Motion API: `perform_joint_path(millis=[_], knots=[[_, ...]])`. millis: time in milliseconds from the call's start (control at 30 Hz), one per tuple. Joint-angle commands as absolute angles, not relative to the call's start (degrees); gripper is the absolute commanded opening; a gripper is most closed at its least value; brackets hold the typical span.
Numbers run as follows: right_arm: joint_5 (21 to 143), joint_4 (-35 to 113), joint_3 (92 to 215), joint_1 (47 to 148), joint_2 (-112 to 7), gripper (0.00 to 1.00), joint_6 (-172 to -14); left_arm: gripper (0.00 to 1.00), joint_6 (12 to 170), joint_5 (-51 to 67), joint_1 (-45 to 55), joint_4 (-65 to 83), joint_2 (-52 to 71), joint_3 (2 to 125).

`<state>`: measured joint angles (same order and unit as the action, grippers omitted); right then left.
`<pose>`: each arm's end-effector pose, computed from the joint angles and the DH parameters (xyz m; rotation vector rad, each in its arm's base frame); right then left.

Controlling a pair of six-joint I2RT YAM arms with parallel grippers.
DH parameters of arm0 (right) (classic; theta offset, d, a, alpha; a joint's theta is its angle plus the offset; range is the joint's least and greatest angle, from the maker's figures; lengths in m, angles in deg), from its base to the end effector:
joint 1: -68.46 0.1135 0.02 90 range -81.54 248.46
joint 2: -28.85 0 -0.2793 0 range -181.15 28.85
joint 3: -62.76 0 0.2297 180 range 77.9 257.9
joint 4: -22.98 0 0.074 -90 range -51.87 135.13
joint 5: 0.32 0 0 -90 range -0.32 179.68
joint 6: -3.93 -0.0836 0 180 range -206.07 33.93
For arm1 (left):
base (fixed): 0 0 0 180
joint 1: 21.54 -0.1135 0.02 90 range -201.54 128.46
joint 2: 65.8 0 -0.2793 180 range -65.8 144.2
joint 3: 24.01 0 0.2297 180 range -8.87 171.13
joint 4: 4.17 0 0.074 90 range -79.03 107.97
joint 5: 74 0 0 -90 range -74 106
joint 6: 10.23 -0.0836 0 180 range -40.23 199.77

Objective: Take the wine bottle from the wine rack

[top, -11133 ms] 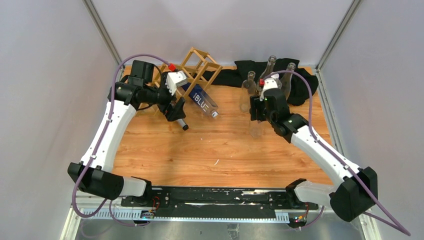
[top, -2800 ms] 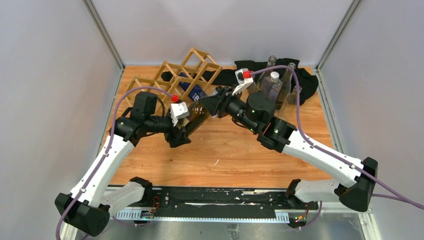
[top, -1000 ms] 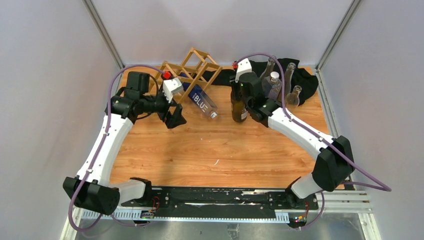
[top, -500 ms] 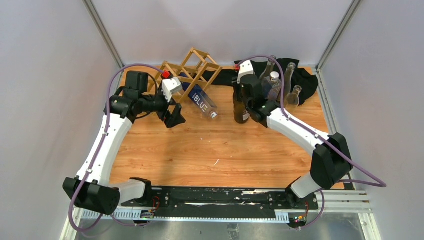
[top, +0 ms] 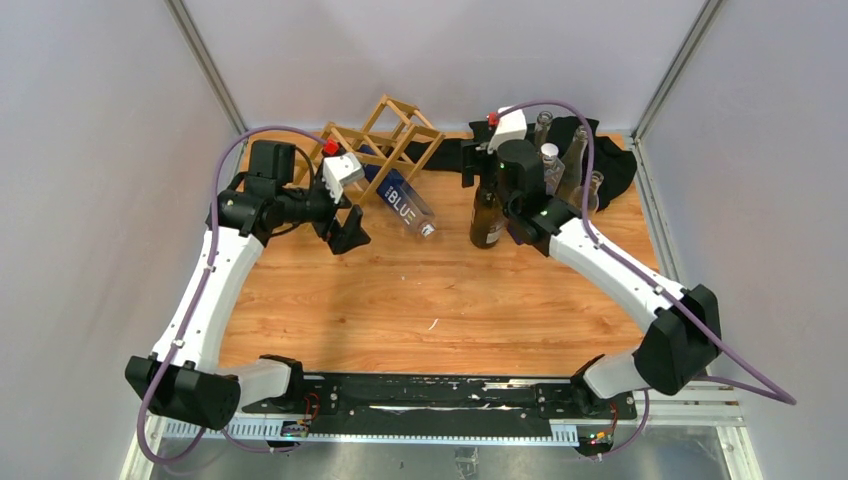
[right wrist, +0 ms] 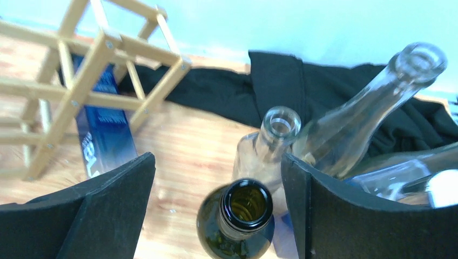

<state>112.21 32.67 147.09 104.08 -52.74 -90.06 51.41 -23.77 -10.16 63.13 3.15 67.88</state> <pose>0.3102 0.1829 0.3825 -0.1708 1.6776 0.1870 0.2150 -0.0978 0.3670 1.0557 1.9424 -0.6461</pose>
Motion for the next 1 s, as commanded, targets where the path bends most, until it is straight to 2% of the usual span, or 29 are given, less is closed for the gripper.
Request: perform_joint_path(millis=[0,233,633,967], knots=[[113.1,34.6,153.1,103.4,-49.2,0.89,-92.5,1.00,51.3,-23.6,-10.8,63.3,3.3,70.2],[108.0,40.8,160.7,105.8,-50.3,0.91,-94.1,1.00,52.0,-25.2,-13.4,63.3,5.1,71.4],[88.5,53.8,172.8,109.6,-66.9,0.93,-98.8,1.00,50.3,-24.9,-14.7,63.3,4.3,70.9],[87.0,57.2,178.8,109.6,-82.0,0.95,-99.3,1.00,49.4,-25.8,-14.9,64.1,3.6,70.9]])
